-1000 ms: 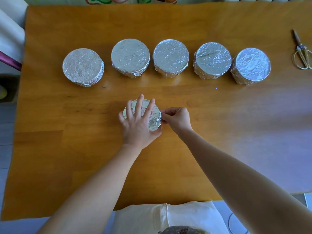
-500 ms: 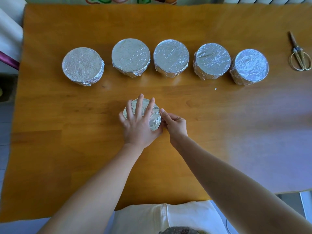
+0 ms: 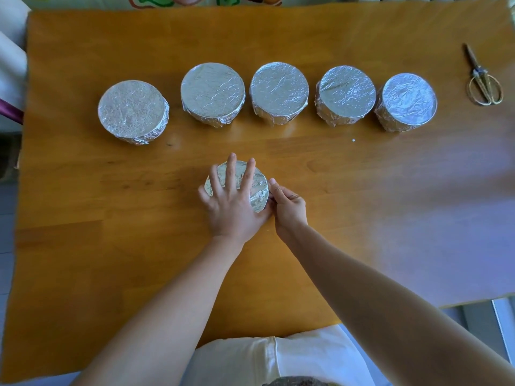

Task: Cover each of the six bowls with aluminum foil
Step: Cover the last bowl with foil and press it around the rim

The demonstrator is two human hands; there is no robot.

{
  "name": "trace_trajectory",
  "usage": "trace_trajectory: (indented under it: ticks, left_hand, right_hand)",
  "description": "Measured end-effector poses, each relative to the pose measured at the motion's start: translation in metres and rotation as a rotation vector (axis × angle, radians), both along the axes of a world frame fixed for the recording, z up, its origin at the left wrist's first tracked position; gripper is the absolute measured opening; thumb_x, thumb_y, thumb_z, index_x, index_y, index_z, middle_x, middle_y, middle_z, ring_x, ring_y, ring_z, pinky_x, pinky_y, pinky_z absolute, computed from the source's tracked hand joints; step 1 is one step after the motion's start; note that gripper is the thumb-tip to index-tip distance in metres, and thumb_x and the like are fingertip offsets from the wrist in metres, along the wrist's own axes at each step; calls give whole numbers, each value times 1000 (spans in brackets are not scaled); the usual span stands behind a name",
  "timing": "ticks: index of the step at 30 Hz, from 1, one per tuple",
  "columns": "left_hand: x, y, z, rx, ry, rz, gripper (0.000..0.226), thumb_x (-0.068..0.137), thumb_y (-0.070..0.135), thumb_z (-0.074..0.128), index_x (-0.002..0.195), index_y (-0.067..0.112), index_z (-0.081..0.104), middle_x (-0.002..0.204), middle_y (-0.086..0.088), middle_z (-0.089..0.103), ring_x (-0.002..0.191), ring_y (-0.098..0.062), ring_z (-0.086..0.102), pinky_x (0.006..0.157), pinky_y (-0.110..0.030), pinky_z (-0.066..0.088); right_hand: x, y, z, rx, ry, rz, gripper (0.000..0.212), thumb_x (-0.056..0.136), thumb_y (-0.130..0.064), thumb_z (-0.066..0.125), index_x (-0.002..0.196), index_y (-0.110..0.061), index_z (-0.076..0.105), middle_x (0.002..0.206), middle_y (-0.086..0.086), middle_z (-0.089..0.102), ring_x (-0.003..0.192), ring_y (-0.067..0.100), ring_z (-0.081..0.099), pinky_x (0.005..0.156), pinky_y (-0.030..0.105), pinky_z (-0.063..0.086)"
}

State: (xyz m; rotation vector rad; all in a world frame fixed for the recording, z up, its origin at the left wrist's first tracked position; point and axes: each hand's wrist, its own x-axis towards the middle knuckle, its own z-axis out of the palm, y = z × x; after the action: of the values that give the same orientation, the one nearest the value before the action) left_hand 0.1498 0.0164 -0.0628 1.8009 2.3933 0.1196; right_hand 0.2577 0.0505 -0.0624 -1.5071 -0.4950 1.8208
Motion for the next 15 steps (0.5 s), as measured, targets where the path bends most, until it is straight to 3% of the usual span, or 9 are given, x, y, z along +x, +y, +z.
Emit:
trace_trajectory:
  ticks: [9,13,15]
  left_hand:
    - [0,0,-2,0,18,-3,86,80,76,37,154,33,27,162,-5,25,140,-41,30,96,-56,32]
    - [-2,0,1,-18,11,-24,90,77,79,33,155,34,25,163,-5,23,141,-39,29,97,-56,33]
    - [-4,0,4,-1,-40,-26,99,74,81,42,157,31,23,164,-7,21,142,-38,29,98,-58,34]
  right_hand:
    - [-6,5,8,77,-276,85,30,98,-24,56,77,-8,72,67,-2,68,62,11,62,60,23,49]
    - [-3,3,9,165,-376,188,25,91,-31,68,86,-6,70,62,-12,61,55,1,54,56,18,43]
    - [-3,4,8,172,-388,203,23,89,-30,70,92,-7,70,68,-9,62,57,1,56,58,19,45]
